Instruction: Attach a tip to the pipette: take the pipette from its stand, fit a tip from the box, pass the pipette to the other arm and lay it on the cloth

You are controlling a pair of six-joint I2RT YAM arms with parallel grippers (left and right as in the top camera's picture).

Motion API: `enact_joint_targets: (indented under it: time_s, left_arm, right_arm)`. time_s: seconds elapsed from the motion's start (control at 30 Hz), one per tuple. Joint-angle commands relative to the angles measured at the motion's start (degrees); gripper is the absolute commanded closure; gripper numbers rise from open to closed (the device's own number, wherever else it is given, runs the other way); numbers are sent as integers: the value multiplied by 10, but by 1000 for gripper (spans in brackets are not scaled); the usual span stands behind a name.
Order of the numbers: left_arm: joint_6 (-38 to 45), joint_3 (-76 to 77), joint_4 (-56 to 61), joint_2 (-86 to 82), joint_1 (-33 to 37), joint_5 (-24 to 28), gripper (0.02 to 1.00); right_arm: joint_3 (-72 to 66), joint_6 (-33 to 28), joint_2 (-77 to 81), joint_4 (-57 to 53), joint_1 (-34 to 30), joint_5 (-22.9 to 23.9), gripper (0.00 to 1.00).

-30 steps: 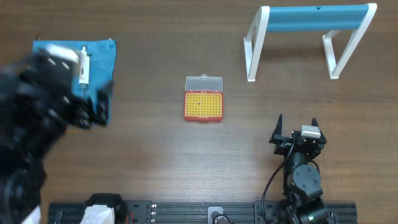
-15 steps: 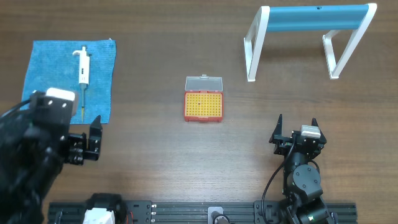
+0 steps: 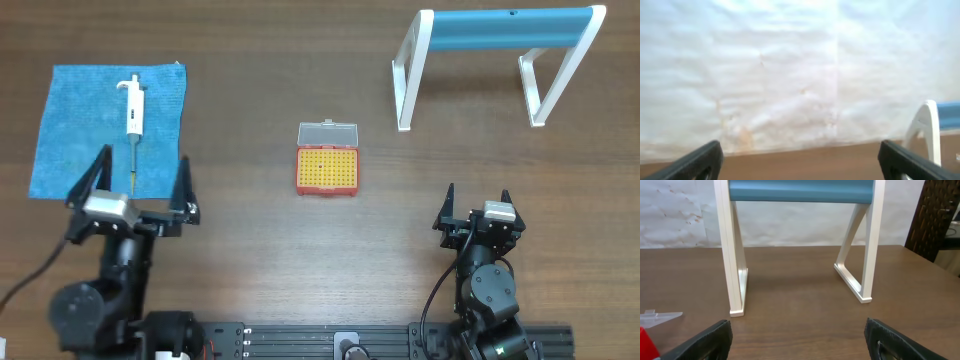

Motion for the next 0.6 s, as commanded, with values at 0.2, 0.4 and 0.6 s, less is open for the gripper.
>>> enact_joint_targets:
  time_s: [0.2, 0.4, 0.6]
  left_arm:
    - [-22, -132, 41, -66, 3, 17, 23]
    - [-22, -180, 44, -140, 3, 4, 20]
    - [-34, -257, 123, -139, 3, 6, 20]
  right_arm:
    - [-3, -9, -2, 0, 1, 9, 132]
    - [-3, -8, -2, 0, 1, 9, 132]
    - [-3, -8, -2, 0, 1, 9, 132]
